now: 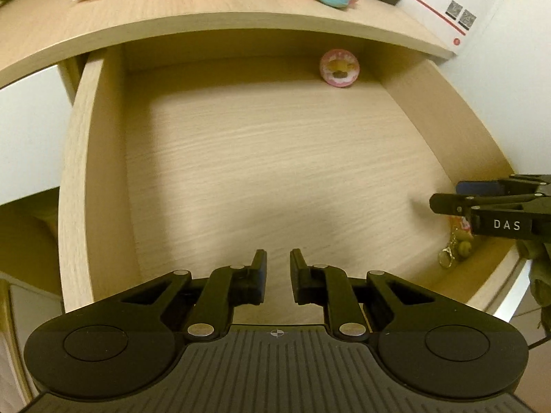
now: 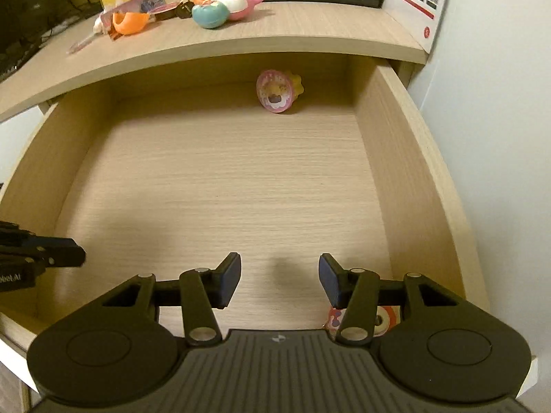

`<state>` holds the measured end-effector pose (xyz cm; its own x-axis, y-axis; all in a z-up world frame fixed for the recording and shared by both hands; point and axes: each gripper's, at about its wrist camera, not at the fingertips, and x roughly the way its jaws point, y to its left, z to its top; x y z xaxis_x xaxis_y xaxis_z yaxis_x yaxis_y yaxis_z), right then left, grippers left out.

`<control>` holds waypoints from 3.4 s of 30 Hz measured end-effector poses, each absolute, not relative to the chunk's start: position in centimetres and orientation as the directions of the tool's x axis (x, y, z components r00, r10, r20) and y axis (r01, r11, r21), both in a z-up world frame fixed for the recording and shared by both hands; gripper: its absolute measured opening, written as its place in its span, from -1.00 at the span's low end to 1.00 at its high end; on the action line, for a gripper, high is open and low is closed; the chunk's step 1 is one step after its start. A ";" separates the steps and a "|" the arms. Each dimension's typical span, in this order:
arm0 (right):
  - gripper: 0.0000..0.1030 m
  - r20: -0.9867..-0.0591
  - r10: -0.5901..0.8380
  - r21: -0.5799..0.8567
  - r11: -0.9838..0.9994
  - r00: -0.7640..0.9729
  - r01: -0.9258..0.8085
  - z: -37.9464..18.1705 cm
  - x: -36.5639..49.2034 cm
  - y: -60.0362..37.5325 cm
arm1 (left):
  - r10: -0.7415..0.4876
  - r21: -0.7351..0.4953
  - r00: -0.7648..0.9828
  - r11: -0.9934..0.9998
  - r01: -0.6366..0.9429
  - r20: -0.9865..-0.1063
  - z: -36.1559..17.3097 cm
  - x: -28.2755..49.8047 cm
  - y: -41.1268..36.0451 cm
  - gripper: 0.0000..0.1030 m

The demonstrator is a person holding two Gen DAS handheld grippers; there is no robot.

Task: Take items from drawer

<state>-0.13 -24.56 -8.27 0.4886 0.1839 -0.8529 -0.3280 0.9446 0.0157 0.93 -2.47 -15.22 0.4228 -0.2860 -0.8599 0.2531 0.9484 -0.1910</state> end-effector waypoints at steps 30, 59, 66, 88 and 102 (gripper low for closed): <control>0.13 -0.655 0.012 -0.203 0.960 0.756 -0.191 -14.6 18.3 -14.8 | -0.548 -0.494 0.246 0.833 0.248 -0.800 -16.8 1.9 0.0 -0.70; 0.15 -0.863 0.500 0.483 0.857 0.067 -0.177 -11.1 14.2 -18.8 | -0.433 -0.256 0.332 0.849 0.463 -0.838 -13.1 5.3 -1.4 -0.62; 0.51 -0.890 0.312 0.220 0.932 0.332 -0.288 -3.0 8.6 -25.5 | -0.587 -0.329 0.222 0.683 0.653 -0.778 -12.5 4.5 -5.7 -0.62; 0.51 -0.933 0.116 0.022 0.963 0.339 -0.268 -0.4 -4.6 -30.4 | -0.537 -0.403 -0.114 0.459 0.792 -0.836 -16.9 5.8 -23.3 -0.53; 0.51 -0.940 0.135 0.061 0.970 0.313 -0.235 -1.9 -5.2 -30.8 | -0.528 -0.486 -0.229 0.420 0.766 -0.817 -17.7 6.8 -24.1 -0.40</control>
